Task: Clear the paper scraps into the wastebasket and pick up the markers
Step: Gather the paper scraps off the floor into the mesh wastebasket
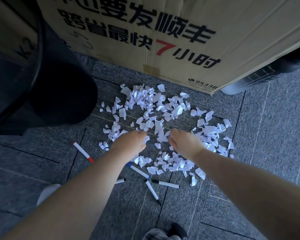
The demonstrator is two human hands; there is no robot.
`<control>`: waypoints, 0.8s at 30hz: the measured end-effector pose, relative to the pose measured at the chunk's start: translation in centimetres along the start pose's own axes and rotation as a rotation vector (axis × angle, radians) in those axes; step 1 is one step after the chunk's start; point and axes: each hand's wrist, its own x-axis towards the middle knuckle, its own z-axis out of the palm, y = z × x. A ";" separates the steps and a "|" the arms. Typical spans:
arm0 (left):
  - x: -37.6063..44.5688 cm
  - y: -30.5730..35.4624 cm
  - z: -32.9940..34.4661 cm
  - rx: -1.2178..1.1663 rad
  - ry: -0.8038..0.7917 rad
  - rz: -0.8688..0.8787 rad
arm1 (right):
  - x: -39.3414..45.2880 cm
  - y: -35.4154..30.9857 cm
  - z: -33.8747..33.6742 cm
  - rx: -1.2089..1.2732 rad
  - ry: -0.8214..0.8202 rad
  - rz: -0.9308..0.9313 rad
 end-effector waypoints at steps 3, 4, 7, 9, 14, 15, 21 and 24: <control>-0.8 0.0 -2.9 -0.006 0.033 -0.008 | 0.5 -0.7 -2.4 0.031 0.021 0.027; -1.1 0.1 -3.9 -0.013 0.056 -0.008 | 0.6 -1.0 -3.3 0.042 0.031 0.037; -2.2 0.8 -7.1 -0.018 0.113 -0.012 | 0.6 -2.2 -6.4 0.047 0.047 0.051; -3.0 1.3 -9.3 -0.039 0.108 -0.021 | 0.7 -3.3 -8.8 0.044 0.040 0.070; -6.0 2.1 -15.4 -0.006 0.162 -0.042 | 0.2 -6.7 -15.2 0.054 0.104 0.060; -6.9 2.3 -16.9 -0.003 0.188 -0.053 | 0.1 -7.5 -16.4 0.062 0.122 0.042; -12.9 0.4 -24.1 -0.003 0.404 -0.118 | 0.7 -14.1 -22.9 0.098 0.301 -0.049; -16.0 -2.3 -26.4 -0.012 0.475 -0.178 | 2.0 -18.1 -25.5 0.133 0.380 -0.142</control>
